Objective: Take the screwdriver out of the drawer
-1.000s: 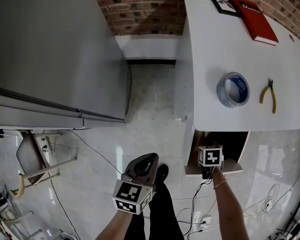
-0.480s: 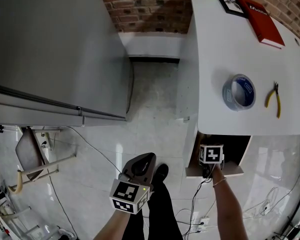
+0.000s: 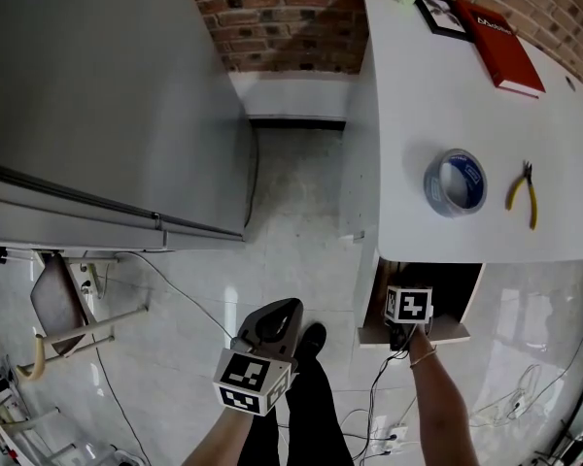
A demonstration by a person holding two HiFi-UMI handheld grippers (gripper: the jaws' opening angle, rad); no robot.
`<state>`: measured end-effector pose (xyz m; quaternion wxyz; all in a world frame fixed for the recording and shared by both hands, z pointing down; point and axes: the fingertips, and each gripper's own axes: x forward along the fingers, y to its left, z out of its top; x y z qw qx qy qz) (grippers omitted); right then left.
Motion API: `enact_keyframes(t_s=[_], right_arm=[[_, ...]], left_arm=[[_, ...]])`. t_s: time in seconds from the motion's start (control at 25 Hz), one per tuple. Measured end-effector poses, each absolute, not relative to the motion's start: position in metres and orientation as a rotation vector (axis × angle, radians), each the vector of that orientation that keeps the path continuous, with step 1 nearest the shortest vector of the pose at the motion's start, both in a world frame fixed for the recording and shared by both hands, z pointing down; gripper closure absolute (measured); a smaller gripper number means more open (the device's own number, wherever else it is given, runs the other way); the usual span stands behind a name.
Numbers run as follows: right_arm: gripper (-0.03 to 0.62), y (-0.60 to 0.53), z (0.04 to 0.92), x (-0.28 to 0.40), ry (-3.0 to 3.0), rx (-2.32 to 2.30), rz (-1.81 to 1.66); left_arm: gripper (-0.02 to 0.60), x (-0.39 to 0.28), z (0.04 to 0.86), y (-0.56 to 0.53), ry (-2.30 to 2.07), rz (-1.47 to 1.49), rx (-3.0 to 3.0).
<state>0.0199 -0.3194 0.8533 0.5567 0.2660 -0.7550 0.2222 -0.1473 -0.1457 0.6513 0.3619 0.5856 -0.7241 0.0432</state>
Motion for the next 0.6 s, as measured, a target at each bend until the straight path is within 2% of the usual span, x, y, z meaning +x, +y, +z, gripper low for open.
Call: enact_keyframes(t_s=[0.6], right_arm=[[0.514, -0.285, 0.750, 0.012, -2.020, 0.773, 0.634]], left_arm=[[0.589, -0.151, 0.610, -0.151, -1.838, 0.137, 1.631]])
